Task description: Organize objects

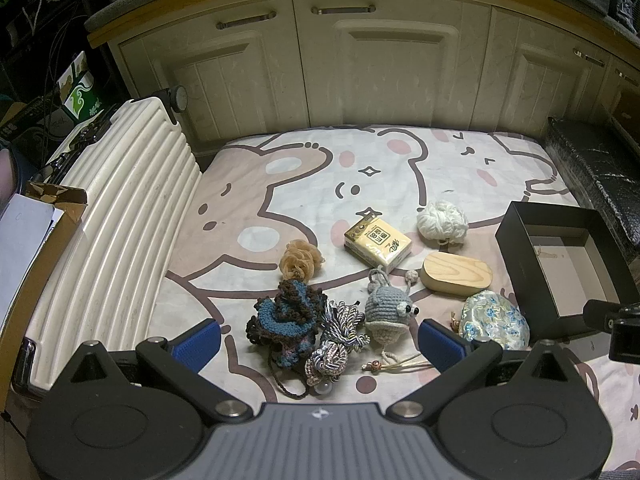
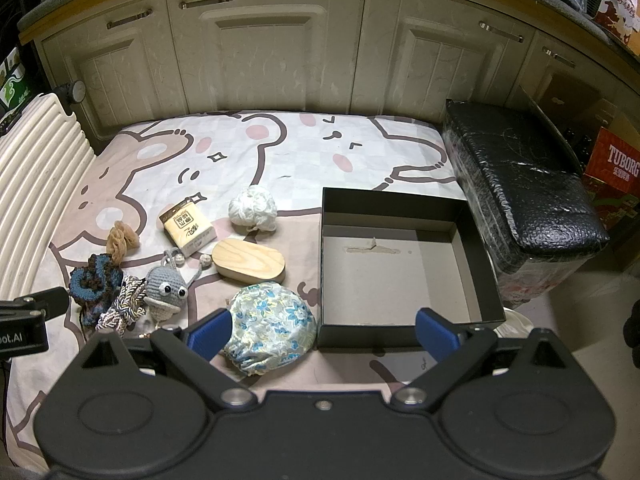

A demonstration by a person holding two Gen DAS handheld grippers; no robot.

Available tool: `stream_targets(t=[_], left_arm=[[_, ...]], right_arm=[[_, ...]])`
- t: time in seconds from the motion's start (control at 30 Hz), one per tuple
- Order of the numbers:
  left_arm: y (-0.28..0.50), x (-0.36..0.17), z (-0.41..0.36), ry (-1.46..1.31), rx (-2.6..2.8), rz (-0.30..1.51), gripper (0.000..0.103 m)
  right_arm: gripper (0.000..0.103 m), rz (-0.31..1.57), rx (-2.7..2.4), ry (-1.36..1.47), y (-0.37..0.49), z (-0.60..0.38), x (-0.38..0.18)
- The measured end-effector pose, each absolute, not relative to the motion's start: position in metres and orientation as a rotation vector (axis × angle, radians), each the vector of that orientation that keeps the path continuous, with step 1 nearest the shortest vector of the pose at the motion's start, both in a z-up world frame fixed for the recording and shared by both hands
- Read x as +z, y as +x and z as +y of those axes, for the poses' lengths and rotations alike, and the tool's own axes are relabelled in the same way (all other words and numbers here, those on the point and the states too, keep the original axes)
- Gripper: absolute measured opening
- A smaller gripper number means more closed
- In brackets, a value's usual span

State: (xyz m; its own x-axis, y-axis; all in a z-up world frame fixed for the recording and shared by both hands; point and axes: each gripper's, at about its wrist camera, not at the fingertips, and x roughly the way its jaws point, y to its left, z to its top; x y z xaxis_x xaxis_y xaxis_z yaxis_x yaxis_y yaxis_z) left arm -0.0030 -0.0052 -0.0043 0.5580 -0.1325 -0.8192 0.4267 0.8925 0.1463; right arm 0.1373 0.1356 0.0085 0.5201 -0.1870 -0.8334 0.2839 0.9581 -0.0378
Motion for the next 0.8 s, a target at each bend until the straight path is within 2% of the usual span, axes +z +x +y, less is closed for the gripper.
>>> stream_targets(t=[0.8], left_arm=[[-0.0053, -0.0075, -0.0103, 0.360, -0.374, 0.923, 0.103]], right_arm=[[0.099, 0.980, -0.412, 0.181, 0.1374, 0.1347, 0.0073]])
